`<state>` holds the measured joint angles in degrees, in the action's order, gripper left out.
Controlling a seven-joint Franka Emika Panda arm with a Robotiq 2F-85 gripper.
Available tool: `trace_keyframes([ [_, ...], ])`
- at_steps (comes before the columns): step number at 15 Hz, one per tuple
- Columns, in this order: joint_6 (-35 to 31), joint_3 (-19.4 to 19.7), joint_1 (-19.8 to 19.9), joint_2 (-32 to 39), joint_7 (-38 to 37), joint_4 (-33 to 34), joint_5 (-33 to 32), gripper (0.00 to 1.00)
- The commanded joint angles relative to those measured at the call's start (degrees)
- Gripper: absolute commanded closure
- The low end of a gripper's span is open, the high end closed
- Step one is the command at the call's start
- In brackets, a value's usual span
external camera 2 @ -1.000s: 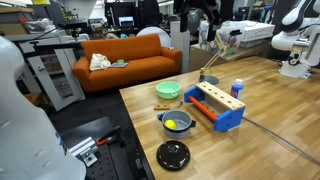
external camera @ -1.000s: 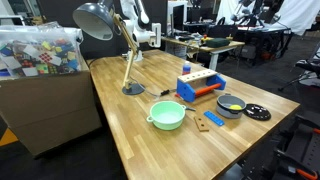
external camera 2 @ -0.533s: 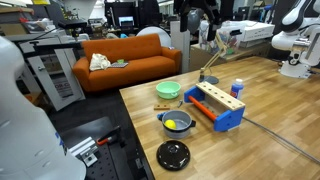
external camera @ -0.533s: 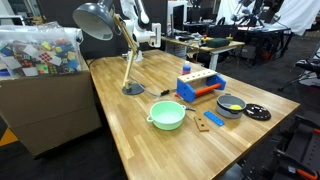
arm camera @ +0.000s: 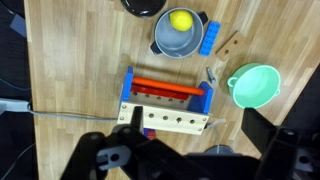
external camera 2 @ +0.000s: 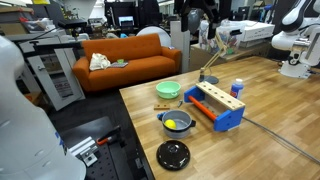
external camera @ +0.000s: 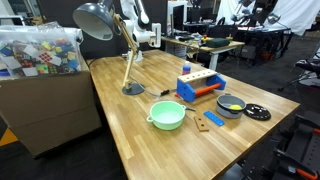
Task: Turn on the light
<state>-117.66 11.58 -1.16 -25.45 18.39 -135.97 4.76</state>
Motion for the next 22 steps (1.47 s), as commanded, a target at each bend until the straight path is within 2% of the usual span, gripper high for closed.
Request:
trace_keyframes([
  [1,-4.69,-4.04,0.63,4.50,-2.32,1.99,-2.32,0.00],
  [4,-9.33,-8.10,0.92,9.25,-7.71,3.94,-6.52,0.00],
  [8,-14.95,-10.57,0.79,14.67,-15.62,7.23,-8.38,0.00],
  [9,-13.65,-10.14,0.33,12.97,-13.36,5.37,-7.26,0.00],
  [17,-14.61,-10.36,0.49,14.53,-14.77,6.89,-7.49,0.00],
  [22,-14.21,-13.07,-0.63,15.99,-20.43,9.18,-8.20,0.00],
])
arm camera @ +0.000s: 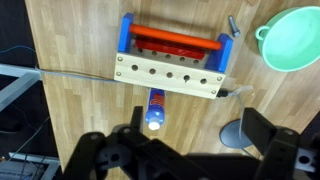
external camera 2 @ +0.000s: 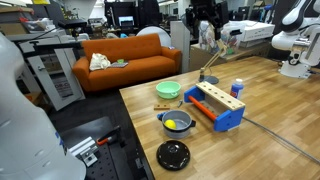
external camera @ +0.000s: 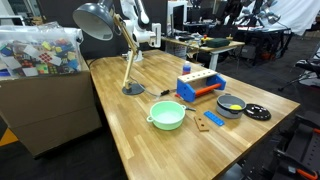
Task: Turn on the light
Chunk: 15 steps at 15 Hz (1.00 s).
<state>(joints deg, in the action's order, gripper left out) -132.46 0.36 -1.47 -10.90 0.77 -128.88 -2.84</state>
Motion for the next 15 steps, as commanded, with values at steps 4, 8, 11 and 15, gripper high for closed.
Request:
trace_keyframes([
  [4,1.27,-6.06,-2.24,5.56,-7.68,5.79,-4.07,0.00],
  [8,2.59,-8.20,-4.28,13.44,-13.86,11.58,-9.02,0.00],
  [11,2.91,-8.09,-6.03,18.07,-13.57,15.64,-8.12,0.00],
  [15,0.43,-7.73,-6.94,18.10,-12.29,15.00,-7.83,0.00],
])
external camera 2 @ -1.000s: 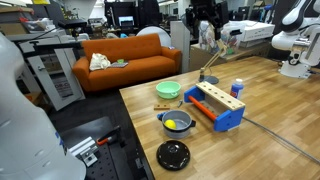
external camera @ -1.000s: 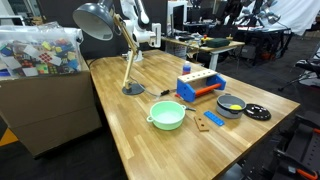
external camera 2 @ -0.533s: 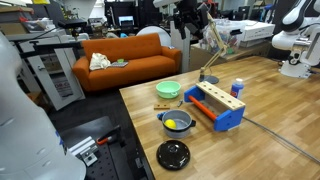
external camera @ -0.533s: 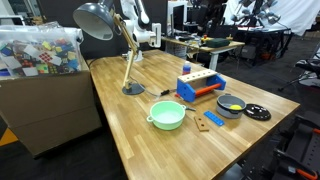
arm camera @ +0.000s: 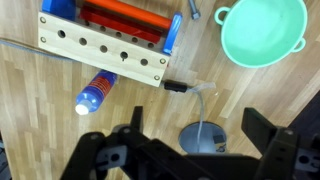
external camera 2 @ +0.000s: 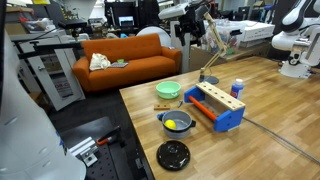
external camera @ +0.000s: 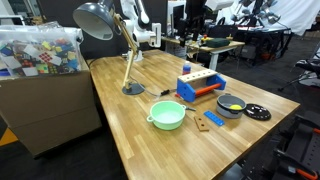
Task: Turn on the light
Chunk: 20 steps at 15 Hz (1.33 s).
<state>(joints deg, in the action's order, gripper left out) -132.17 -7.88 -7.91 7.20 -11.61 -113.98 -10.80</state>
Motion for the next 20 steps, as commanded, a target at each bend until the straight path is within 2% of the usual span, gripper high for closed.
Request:
trace_keyframes([
  [1,0.16,0.50,-0.50,-0.08,0.25,0.16,0.13,0.00],
  [5,0.19,0.53,-0.46,-0.09,0.45,0.16,0.13,0.00],
  [10,1.83,1.00,-1.46,4.13,-5.77,4.98,-1.86,0.00],
  [16,7.17,2.51,-7.68,13.66,-13.88,16.06,-11.76,0.00],
  [20,10.36,5.03,-11.36,19.96,-18.82,22.58,-15.45,0.00],
])
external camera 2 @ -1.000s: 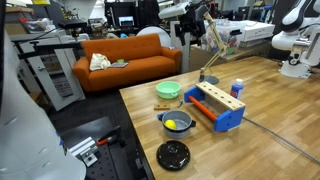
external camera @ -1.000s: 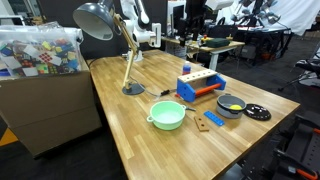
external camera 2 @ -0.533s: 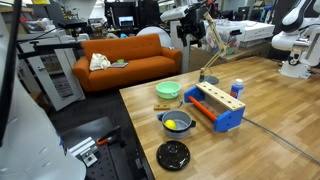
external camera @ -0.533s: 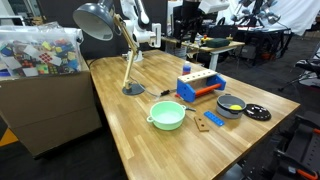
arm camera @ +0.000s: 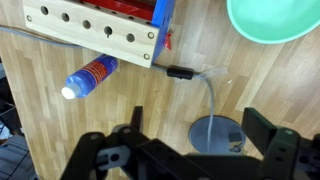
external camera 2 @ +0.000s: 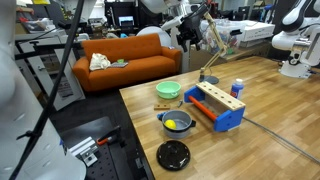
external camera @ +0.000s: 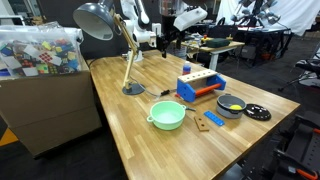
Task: Turn on the light
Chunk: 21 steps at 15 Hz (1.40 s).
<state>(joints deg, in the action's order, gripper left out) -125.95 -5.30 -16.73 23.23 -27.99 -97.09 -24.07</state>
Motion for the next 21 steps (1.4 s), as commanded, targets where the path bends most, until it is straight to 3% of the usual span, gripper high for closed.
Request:
trace_keyframes([
  [1,4.59,2.97,-3.04,5.29,-2.93,7.15,-2.23,0.00],
  [2,4.33,3.37,-3.35,6.39,-2.94,8.23,-2.12,0.00],
  [3,1.61,2.92,-2.72,4.33,-1.79,4.73,-0.66,0.00],
  [13,2.76,3.60,-3.41,6.22,-2.02,7.42,-0.67,0.00],
  [21,6.77,5.16,-4.59,15.01,-0.66,17.81,-0.87,0.00],
])
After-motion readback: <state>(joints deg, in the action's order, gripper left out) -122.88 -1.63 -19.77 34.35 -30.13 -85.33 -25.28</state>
